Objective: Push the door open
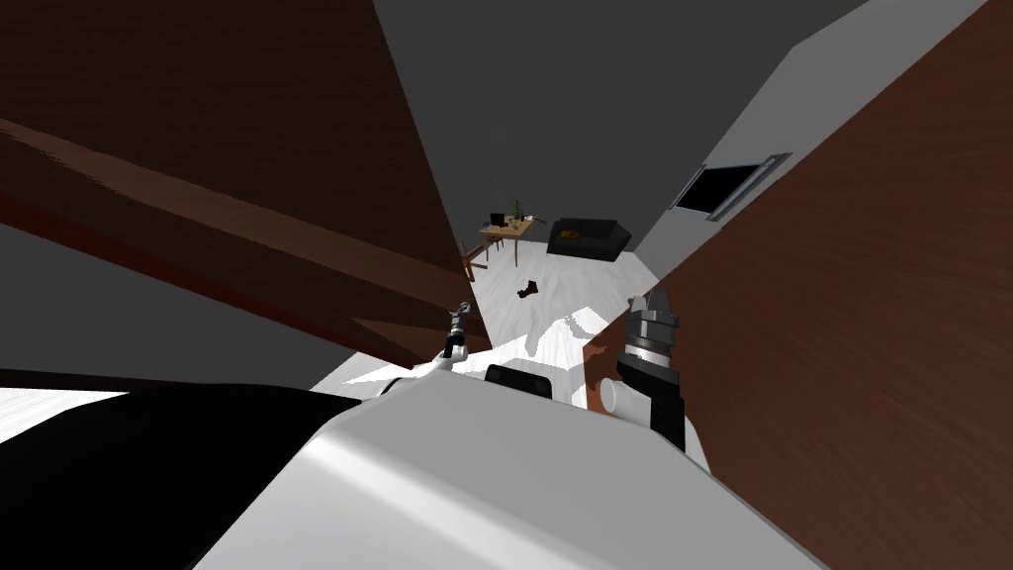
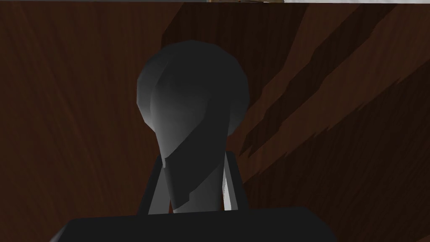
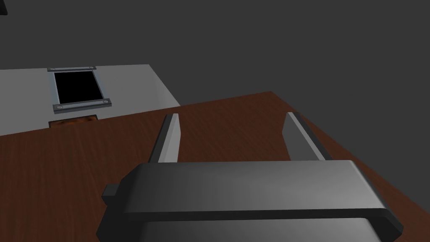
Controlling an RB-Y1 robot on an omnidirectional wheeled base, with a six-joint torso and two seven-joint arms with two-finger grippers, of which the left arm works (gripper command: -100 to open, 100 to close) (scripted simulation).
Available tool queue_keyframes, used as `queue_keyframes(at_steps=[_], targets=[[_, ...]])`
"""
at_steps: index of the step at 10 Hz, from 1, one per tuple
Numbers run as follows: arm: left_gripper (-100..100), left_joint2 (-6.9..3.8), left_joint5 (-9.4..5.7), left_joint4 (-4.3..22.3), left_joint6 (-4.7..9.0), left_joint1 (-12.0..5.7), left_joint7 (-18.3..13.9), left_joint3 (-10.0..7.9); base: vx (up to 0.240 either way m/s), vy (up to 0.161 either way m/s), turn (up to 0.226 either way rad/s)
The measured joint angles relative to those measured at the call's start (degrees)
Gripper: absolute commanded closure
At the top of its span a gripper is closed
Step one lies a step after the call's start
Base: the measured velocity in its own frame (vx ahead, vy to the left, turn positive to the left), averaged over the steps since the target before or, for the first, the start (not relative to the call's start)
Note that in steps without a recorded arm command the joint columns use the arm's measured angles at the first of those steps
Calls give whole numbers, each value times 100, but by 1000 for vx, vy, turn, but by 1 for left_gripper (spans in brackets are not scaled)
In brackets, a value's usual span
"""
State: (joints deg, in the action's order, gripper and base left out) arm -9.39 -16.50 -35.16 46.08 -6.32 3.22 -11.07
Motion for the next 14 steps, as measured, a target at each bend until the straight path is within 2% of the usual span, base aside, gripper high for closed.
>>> queue_keyframes(at_steps=[2,3,5,7,8,9,13,14], targets=[[100,-2,-49,-14,-17,56,33,-72,183,-23,40],[100,16,-87,-161,-93,128,82,-130,142,8,31],[100,-24,-140,17,-4,16,98,-210,160,-8,25],[100,-52,-215,-1,-1,67,126,-318,213,-28,61],[100,-87,-257,165,63,-8,129,-380,201,-20,51],[100,-88,-300,56,22,57,160,-444,207,-13,50],[100,-140,-418,116,68,31,243,-634,156,-4,39],[100,-122,-447,87,48,65,272,-673,200,-4,46]])
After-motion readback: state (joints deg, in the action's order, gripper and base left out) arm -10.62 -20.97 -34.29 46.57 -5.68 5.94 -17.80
